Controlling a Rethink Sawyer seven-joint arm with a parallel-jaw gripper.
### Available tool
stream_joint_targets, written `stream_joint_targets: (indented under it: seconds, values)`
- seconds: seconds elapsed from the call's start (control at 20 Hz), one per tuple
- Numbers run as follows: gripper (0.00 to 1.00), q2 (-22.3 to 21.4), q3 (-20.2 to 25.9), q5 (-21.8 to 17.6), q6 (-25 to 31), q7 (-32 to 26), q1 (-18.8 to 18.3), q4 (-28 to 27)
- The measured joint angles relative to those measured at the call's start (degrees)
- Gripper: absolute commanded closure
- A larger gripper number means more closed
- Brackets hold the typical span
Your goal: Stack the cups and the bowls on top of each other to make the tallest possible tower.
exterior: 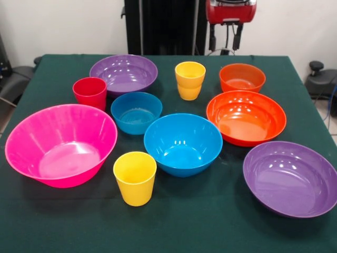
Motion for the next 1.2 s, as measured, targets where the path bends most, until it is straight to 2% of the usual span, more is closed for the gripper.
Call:
stream_joint_targets:
  seconds: [0.5,1.2]
  values:
    - [0.0,-1.1,-1.7,1.5,0.0,3.2,4.0,0.0]
    - [0.0,-2.8,-2.7,1.5,0.1,4.9,4.4,0.0]
